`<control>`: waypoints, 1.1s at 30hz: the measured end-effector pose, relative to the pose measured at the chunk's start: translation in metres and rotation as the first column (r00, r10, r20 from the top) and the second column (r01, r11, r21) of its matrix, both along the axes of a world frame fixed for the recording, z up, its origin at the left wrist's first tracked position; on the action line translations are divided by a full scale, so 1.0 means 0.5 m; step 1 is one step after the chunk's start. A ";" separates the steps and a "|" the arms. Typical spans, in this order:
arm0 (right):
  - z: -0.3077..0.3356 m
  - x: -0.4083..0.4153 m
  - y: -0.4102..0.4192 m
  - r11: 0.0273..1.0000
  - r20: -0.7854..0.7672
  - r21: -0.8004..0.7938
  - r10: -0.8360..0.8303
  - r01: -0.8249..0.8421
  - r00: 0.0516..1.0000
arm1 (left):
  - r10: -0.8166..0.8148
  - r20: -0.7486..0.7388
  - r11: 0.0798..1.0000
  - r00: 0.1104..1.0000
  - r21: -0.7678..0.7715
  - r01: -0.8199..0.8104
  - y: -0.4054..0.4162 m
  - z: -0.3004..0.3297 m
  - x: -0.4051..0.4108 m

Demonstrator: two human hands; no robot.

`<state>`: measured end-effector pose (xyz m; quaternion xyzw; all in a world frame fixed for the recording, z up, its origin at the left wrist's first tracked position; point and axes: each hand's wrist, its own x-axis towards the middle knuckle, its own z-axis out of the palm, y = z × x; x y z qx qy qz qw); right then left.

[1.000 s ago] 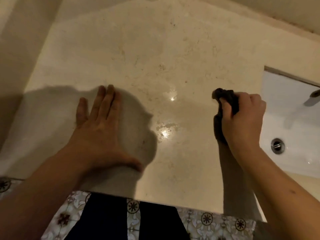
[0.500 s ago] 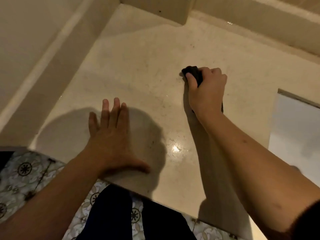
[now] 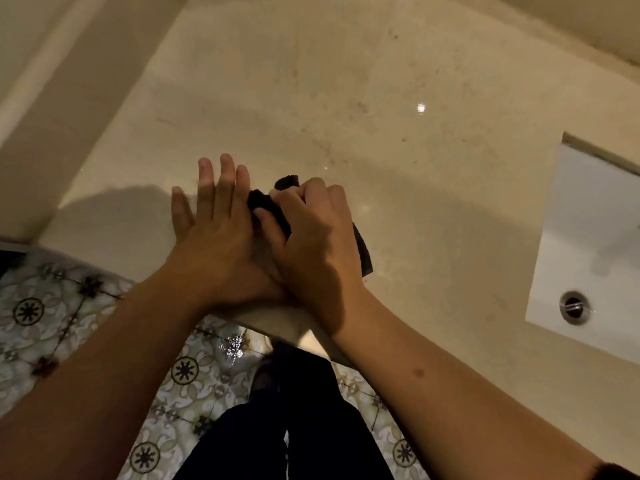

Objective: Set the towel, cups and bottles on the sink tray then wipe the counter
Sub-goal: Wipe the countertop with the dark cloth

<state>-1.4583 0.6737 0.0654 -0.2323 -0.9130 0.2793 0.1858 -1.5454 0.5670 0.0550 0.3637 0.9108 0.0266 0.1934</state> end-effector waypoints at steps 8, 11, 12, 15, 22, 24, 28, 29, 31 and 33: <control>-0.001 0.215 0.047 0.984 0.093 0.102 -0.155 0.146 0.983 | -0.066 -0.067 0.997 0.996 -0.056 0.062 -0.004 -0.006 0.001; 0.012 0.312 0.093 0.942 0.166 0.122 -0.329 0.312 0.929 | -0.059 -0.025 0.996 0.998 -0.067 0.057 -0.005 0.008 0.001; 0.017 0.337 0.108 0.921 0.200 0.117 -0.389 0.372 0.899 | -0.070 -0.005 0.996 0.998 -0.055 0.069 -0.007 0.015 0.004; 0.041 0.368 0.145 0.835 0.230 0.060 -0.544 0.546 0.807 | -0.112 0.021 0.994 0.993 -0.003 0.113 -0.026 0.033 0.022; 0.090 0.167 0.036 0.917 -0.090 -0.118 -0.391 0.380 0.916 | -0.096 0.092 0.994 0.991 0.066 0.090 -0.017 0.036 0.123; 0.065 0.136 -0.014 0.969 -0.053 -0.102 -0.231 0.225 0.972 | -0.078 0.061 0.996 0.995 0.044 0.076 -0.010 0.029 0.132; 0.011 0.163 -0.028 1.000 0.030 -0.003 -0.020 0.020 0.999 | -0.047 0.011 0.999 0.999 -0.027 0.047 -0.001 0.022 0.135; 0.004 0.177 -0.016 1.000 0.024 0.013 0.013 -0.014 1.000 | -0.037 0.018 0.999 0.999 -0.035 0.038 0.001 0.024 0.136; -0.005 0.207 0.013 0.997 0.025 0.052 0.062 -0.064 0.998 | -0.011 0.041 0.999 0.999 -0.052 0.013 0.004 0.027 0.137; -0.011 0.242 0.045 0.996 0.035 0.077 0.052 -0.054 0.998 | 0.008 0.050 0.996 0.999 -0.093 -0.003 0.010 0.033 0.138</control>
